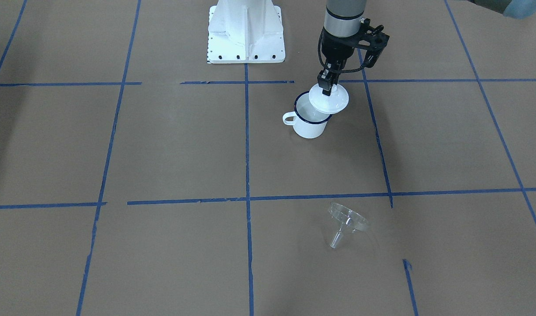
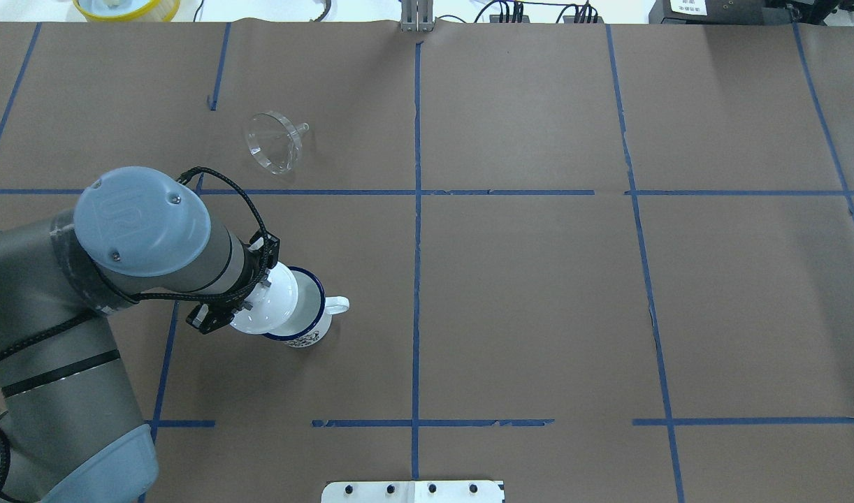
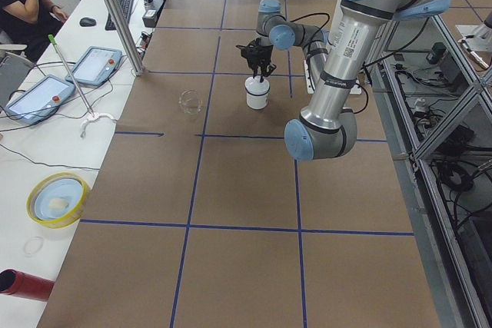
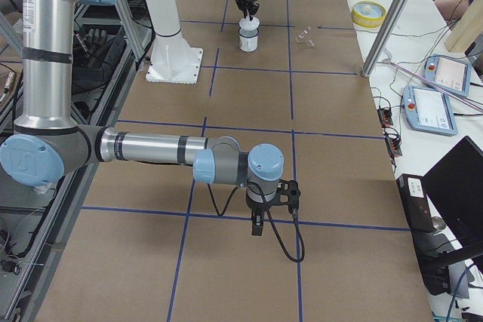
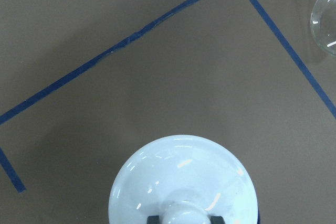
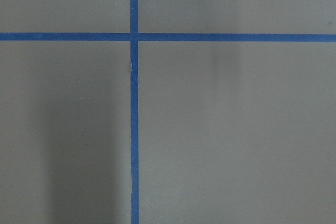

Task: Remove funnel from cup
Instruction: 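Carry the white saucer with the left gripper onto the mug top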

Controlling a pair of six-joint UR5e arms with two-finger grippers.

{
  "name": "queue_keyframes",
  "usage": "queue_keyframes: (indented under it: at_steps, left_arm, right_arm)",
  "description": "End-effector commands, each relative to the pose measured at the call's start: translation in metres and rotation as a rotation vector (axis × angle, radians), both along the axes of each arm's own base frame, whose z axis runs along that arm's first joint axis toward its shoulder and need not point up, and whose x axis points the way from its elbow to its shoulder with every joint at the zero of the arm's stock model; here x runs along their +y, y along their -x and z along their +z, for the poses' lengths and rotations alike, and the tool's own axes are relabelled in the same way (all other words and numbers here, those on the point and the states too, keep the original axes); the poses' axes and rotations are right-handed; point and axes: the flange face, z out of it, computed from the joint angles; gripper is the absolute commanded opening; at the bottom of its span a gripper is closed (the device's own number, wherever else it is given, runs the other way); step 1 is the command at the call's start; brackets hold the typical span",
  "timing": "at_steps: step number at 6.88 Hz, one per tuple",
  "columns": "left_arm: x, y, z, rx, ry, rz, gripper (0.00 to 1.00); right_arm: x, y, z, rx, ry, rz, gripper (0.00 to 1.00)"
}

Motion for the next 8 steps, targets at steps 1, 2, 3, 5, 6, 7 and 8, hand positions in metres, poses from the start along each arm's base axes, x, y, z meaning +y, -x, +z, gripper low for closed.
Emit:
queue_keyframes:
  at_steps: [1, 2, 3, 5, 6, 7, 8]
  left_arm:
    - [-0.0039, -0.0124, -0.0054, 0.002, 0.004, 0.021, 0.00]
    - [-0.0038, -0.0161, -0.0071, 0.003, 0.005, 0.025, 0.00]
    - [-0.0036, -0.0175, -0.0061, 0.000, 0.006, 0.028, 0.00]
    - [-0.0042, -0.0187, -0.0030, -0.006, 0.009, 0.028, 0.00]
    - [-0.0045, -0.0192, -0.0026, -0.006, 0.009, 0.028, 0.00]
    - [-0.0045, -0.0192, -0.0026, -0.006, 0.009, 0.028, 0.00]
    - [-0.0045, -0.0192, -0.0026, -0.006, 0.009, 0.028, 0.00]
  right_arm:
    - [-0.0001, 0.0000, -0.0005, 0.000, -0.001, 0.000, 1.00]
    - [-0.0001, 0.0000, -0.0005, 0.000, -0.001, 0.000, 1.00]
    - [-0.0001, 0.0000, -0.0005, 0.000, -0.001, 0.000, 1.00]
    - [0.0001, 0.0000, 0.0002, 0.000, 0.000, 0.000, 1.00]
    - [-0.0001, 0.0000, -0.0005, 0.000, -0.001, 0.000, 1.00]
    - [-0.0001, 0.0000, -0.0005, 0.000, -0.001, 0.000, 1.00]
    - [-0.0001, 0.0000, -0.0005, 0.000, -0.001, 0.000, 1.00]
